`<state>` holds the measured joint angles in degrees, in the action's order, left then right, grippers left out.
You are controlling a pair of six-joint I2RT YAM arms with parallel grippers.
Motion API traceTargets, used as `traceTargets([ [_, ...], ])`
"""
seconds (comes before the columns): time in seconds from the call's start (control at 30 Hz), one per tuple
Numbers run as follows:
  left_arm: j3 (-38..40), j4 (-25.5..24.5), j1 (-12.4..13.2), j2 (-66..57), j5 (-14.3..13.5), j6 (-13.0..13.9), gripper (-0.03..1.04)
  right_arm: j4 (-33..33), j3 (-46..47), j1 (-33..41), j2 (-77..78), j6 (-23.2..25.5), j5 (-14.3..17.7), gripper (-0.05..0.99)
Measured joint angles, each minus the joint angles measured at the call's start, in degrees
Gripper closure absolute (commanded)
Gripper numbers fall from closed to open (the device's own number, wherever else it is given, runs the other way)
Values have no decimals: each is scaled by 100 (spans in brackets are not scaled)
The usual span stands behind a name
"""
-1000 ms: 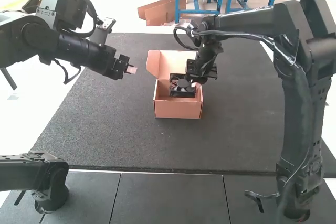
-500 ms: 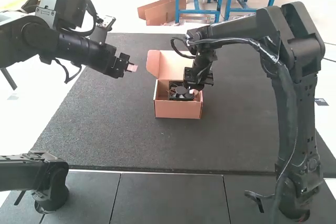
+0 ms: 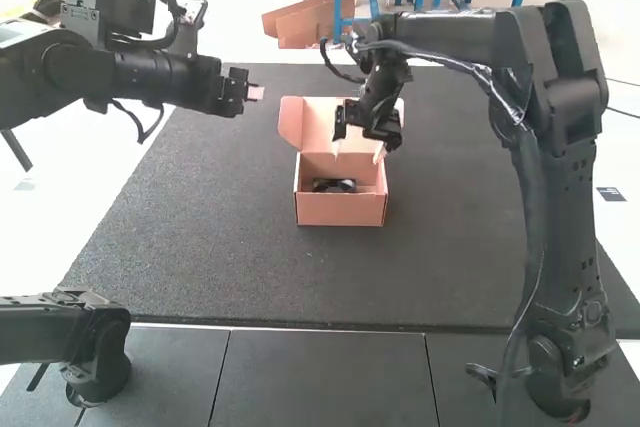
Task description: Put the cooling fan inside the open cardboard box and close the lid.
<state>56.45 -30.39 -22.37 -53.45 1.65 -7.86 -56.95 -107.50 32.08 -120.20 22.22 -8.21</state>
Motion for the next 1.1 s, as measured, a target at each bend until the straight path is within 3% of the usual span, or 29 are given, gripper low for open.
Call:
traceTargets([
  [0.17,0,153,317,-330,-223,-498,4,374,-546,-334,387,-387,-278,4],
  [0.4,-2,372,592,-1014,-688,-723,4,433,-120,-866,1600,-1410,-328,3],
  [0.67,0,857,592,-1703,-1086,-765,4,1816,1915,-1416,2870,-2208,-280,3],
  [0.83,0,1080,592,-2081,-1266,-767,4,3119,3209,-1419,3646,-2256,-273,3],
  [1.1,186,1241,592,-2782,-1451,-767,4,4280,4527,-1419,4124,-2179,-350,3],
])
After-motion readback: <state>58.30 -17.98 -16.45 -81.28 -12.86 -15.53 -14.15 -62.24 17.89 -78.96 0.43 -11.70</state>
